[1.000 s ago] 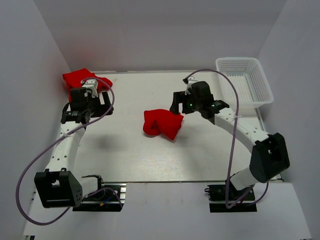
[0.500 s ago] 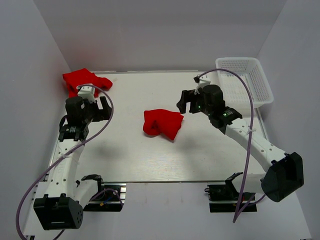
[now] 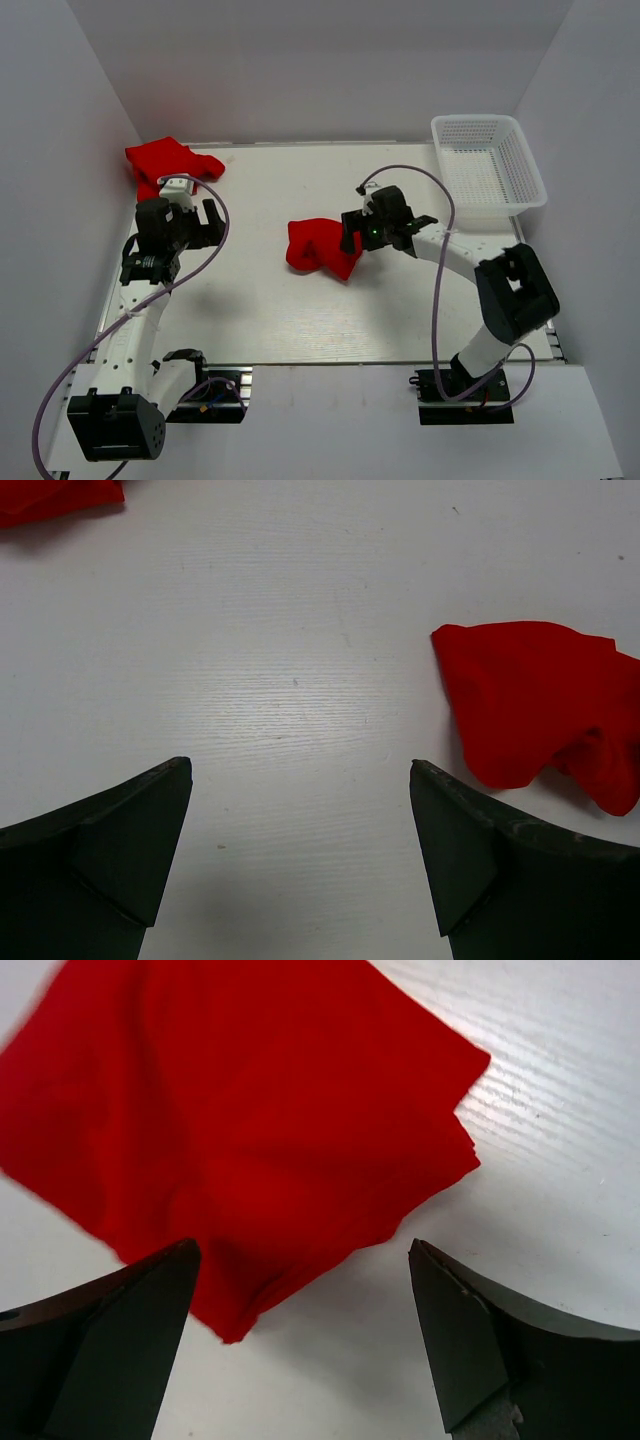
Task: Fold and stack the t-shirts
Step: Flatten out the tshirt
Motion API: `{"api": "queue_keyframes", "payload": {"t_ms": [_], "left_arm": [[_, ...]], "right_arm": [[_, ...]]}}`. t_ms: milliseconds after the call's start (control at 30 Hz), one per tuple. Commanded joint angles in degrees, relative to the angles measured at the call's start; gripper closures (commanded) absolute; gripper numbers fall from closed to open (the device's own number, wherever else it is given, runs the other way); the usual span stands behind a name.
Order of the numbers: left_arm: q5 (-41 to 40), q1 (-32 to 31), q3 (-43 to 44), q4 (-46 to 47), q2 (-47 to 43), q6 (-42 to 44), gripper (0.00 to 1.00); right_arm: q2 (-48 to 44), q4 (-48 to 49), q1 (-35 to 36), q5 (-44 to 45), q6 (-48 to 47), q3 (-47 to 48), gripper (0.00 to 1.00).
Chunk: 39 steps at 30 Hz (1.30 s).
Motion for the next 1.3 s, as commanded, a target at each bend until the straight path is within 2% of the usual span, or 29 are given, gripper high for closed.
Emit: {"api": "queue_keyframes", "payload": {"t_ms": [0,67,167,233,267,300,433,567,600,667,700,800,867,933,1033,1100,1133,1233,1267], "left_arm": [[-0.59,-0.14,0.17,-0.49,-1.30,0.11,0.00],[-1.12,-0.14,0.18,-0.49,-1.30,0.11,0.00],[-1.12,-0.14,0.70,-1.01,-1.30,0.11,0.00],[-1.65,-0.14,1.23,-1.02,-0.78,0.11,0.00],[-1.65,-0.14,1.23,-1.54,-0.78,0.11,0.00],[-2.17,-0.14,1.23,-1.55,-0.78,0.11,0.00],[-2.70,-0.14,1.85,-1.55,-0.25,0.11,0.00],[-2.70,-0.14,2.98,-1.02,0.89,0.11,0.00],[-2.70,-0.14,2.99,-0.41,0.89,0.11,0.00],[-2.70,-0.14,3.60,-0.40,1.41,0.11,0.00],[-2.70,-0.14,3.61,0.38,1.42,0.11,0.00],[-3.23,-0.14,4.13,1.09,1.94,-1.28,0.00],[-3.75,-0.14,4.75,1.61,1.95,-1.29,0.00],[-4.29,0.39,4.75,1.62,2.56,-1.91,0.00],[-5.34,0.39,6.23,1.01,3.27,-1.39,0.00],[-6.22,0.39,6.77,1.00,3.27,-1.38,0.00],[-7.00,0.39,7.29,1.00,3.27,-1.38,0.00],[-7.63,0.39,9.23,0.13,3.79,-0.59,0.00],[-7.63,0.39,9.23,0.12,3.79,-0.59,0.00]], "right_arm": [[2.58,2.16,-0.26,1.77,2.07,3.43,0.09],[5.64,2.51,-0.08,1.78,1.90,5.63,0.14],[8.64,3.39,-0.17,0.90,1.47,7.12,0.29],[10.84,3.73,-0.26,-0.32,1.38,8.27,0.52],[11.28,4.35,-0.09,-0.51,1.03,8.36,0.68],[11.20,4.35,-0.17,-1.03,1.03,8.97,1.00],[7.87,4.79,-0.26,-0.42,-0.37,10.64,1.00],[3.56,-1.86,-0.08,1.33,-4.86,21.87,1.00],[3.38,-4.58,-0.17,0.82,-6.52,31.81,1.00],[3.29,-7.32,0.09,-0.41,-8.81,39.87,1.00],[3.46,-10.38,0.61,-3.20,-9.95,50.96,1.00],[2.41,-10.15,1.49,-8.83,-11.10,59.74,1.00],[-0.82,-8.06,2.55,-8.77,-11.55,56.81,1.00],[-3.74,-4.63,2.99,-6.94,-10.23,47.15,1.00],[-4.09,-11.09,4.30,-7.63,-8.74,46.15,1.00],[-6.54,-7.62,5.10,-5.35,-7.07,36.36,1.00],[-6.64,-7.17,5.10,-4.12,-7.76,35.70,1.00],[-6.11,-13.83,6.24,-4.29,-9.44,45.96,1.00],[-6.64,-12.45,6.59,-4.29,-8.82,47.80,1.00]]}}
